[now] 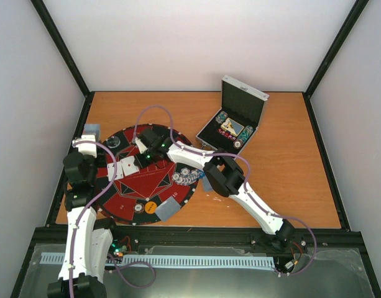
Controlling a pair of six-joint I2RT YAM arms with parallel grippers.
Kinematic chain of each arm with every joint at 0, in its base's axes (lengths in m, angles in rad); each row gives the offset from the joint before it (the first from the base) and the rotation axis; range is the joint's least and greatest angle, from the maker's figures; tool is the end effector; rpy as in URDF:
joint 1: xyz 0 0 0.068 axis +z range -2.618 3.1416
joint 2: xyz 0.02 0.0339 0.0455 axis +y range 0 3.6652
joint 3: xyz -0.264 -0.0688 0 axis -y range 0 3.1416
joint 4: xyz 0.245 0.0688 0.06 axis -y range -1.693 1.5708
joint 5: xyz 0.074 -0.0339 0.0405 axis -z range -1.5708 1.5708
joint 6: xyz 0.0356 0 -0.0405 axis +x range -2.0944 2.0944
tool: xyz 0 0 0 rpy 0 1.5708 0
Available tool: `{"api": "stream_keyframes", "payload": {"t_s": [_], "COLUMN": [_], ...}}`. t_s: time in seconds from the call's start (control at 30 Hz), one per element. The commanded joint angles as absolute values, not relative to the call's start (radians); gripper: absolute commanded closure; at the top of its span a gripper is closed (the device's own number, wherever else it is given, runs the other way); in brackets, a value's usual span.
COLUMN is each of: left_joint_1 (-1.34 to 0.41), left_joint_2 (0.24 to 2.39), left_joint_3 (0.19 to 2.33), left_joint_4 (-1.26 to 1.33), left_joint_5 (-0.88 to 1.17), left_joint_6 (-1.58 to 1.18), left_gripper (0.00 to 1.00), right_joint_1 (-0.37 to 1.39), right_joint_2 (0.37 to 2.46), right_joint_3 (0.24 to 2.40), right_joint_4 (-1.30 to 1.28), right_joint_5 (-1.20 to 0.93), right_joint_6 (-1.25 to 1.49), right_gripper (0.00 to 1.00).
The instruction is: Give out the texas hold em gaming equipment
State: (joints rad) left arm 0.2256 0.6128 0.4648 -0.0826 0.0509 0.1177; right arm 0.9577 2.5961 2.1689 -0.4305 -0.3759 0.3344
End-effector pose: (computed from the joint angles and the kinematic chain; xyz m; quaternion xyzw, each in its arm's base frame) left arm 0.1582 0.0344 0.2635 -0.0265 0.7832 0.0864 0.6151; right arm 0.3136 0.4685 0.1226 -0.3444 0.8563 0.3462 0.1684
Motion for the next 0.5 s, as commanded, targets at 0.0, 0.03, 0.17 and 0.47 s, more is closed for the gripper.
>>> {"api": "stream_keyframes", "payload": {"t_s": [0.0, 0.03, 0.17, 0.47], "left_joint_1": [0.232, 0.233, 0.232, 0.232], "left_joint_2": [0.603, 0.603, 0.604, 0.607], "left_joint_3": [0.491, 0.490, 0.491, 0.489], "left_joint_4": [-0.054, -0.054, -0.054, -0.052], "left_joint_5": [0.060, 0.060, 0.057, 0.061], "left_joint_6": [0.117, 0.118, 0.122, 0.122], "left_gripper": [0.60, 0.60, 0.60, 0.60], "right_joint_1": [0.978, 0.979, 0.983, 0.989], "right_joint_2": [2.582, 2.581, 2.575, 2.564], "right_joint_3": [2.135, 2.135, 2.135, 2.131], "right_joint_4": [-0.532, -0.536, -0.561, -0.611], "right_joint_5": [-0.387, -0.389, -0.406, -0.429], "right_joint_6": [0.328, 0.327, 0.309, 0.269], "right_gripper": [0.88, 0.89, 0.89, 0.89]}}
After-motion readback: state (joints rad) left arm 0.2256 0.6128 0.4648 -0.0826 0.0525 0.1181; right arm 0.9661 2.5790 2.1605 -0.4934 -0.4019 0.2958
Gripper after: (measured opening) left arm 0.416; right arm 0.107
